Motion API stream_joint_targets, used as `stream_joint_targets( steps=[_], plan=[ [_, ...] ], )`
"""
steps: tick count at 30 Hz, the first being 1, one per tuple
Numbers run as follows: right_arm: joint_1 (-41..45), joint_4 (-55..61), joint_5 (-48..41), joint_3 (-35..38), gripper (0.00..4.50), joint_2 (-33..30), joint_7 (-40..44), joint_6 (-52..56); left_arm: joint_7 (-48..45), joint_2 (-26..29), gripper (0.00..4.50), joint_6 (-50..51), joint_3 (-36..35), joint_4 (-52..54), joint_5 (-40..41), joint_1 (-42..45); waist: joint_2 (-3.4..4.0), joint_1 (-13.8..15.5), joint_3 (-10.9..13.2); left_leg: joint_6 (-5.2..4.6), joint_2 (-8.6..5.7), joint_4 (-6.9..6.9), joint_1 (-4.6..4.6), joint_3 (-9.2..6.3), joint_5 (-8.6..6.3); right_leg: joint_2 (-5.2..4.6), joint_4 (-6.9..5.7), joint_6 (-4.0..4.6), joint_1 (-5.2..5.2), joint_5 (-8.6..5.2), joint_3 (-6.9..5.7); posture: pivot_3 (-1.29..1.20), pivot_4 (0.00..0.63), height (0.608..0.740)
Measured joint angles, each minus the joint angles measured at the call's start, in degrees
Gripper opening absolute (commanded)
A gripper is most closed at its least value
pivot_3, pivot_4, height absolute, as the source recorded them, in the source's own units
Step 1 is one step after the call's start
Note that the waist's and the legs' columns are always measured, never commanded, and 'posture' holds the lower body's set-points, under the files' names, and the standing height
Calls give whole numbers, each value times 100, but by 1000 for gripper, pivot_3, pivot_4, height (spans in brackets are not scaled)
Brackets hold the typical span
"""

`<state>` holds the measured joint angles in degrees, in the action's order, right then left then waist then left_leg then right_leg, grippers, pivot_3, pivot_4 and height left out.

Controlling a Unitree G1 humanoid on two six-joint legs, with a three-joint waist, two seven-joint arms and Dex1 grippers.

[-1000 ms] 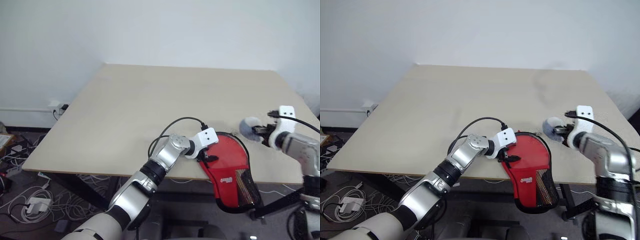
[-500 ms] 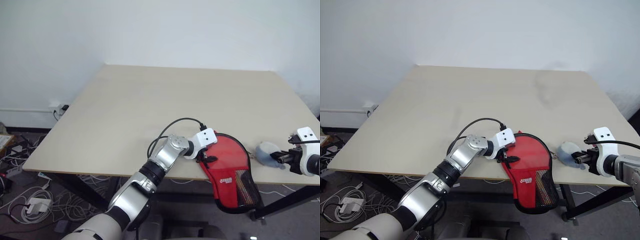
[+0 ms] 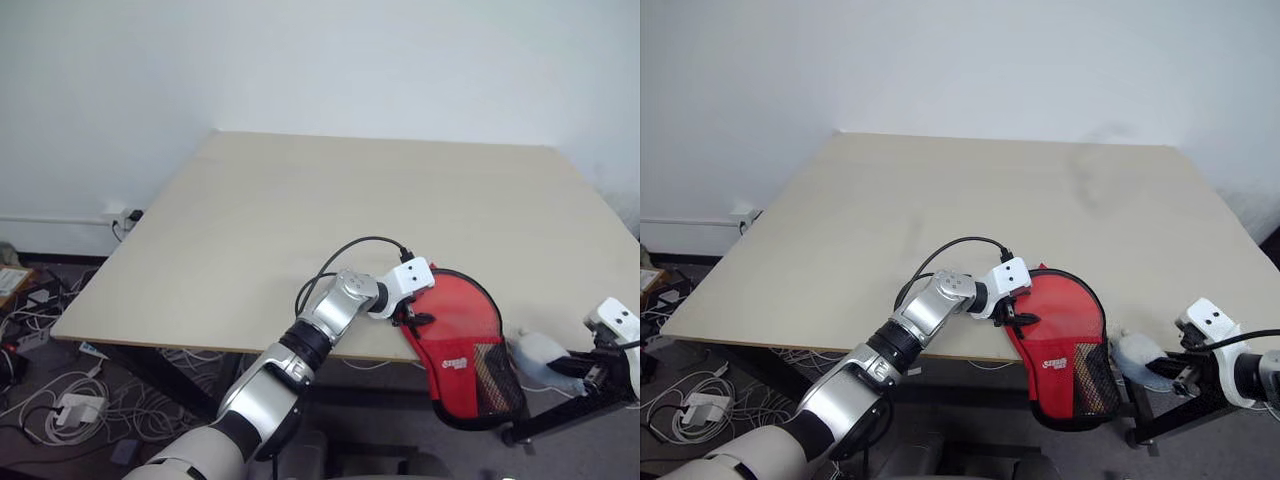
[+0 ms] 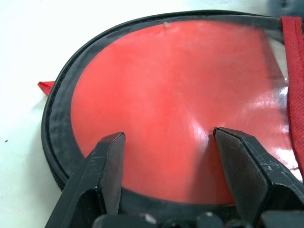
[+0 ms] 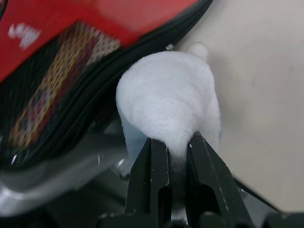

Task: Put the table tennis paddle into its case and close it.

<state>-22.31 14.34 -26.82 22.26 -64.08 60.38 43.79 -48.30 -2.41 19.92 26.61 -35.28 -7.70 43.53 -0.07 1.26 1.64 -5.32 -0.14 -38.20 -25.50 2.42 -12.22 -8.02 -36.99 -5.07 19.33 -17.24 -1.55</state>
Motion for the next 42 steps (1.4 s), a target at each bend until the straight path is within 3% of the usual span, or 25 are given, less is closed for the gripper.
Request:
stream_joint_targets(
  steps=[14, 21, 28, 32, 33, 38, 42],
  plan=[
    [-1924, -171, 553, 1258, 22, -153, 1432, -1172, 3, -42, 3141, -88, -12, -184, 73, 46, -8, 201, -15, -7, -6, -5, -6, 6, -11, -6, 23, -1, -6, -1, 2, 0, 0, 715],
    [-2846, 278, 965, 1505, 22, 258, 1738, -2124, 19, -94, 3141, -123, -13, -283, 116, 71, -9, 245, -20, -12, -10, -6, -8, 7, -16, -12, 27, -5, -8, -3, 1, 0, 0, 715],
    [-3321, 767, 1202, 1502, 22, 531, 1750, -2636, 26, -104, 3141, -163, -13, -351, 144, 75, -15, 256, -32, -11, -11, -6, -8, 8, -18, -14, 29, -5, -8, -4, 1, 0, 0, 715],
    [-3026, 629, 1366, 1467, 22, 547, 1554, -2614, 36, -101, 3141, -189, -15, -413, 144, 82, -37, 248, -55, -11, -9, -6, -7, 10, -19, -15, 30, -3, -8, -5, 2, 0, 0, 715],
    [-2821, 549, 1369, 1464, 657, 544, 1472, -2490, 37, -96, 3141, -197, -20, -424, 144, 86, -37, 241, -57, -11, -8, -7, -7, 11, -19, -16, 30, 2, -7, -8, 2, 0, 0, 715],
    [-2353, 446, 1330, 1479, 2315, 494, 1315, -1627, 19, -87, 3141, -254, -26, -465, 148, 103, -34, 236, -61, -10, -7, -6, -7, 12, -20, -19, 30, 7, -6, -9, 0, 0, 0, 715],
    [-2358, 665, 1248, 1709, 2315, 498, 1485, -1322, -23, -33, 3141, -255, -51, -483, 158, 130, -32, 219, -62, -10, -5, -6, -7, 15, -20, -17, 29, 6, -4, -9, 2, 0, 0, 715]
  ],
)
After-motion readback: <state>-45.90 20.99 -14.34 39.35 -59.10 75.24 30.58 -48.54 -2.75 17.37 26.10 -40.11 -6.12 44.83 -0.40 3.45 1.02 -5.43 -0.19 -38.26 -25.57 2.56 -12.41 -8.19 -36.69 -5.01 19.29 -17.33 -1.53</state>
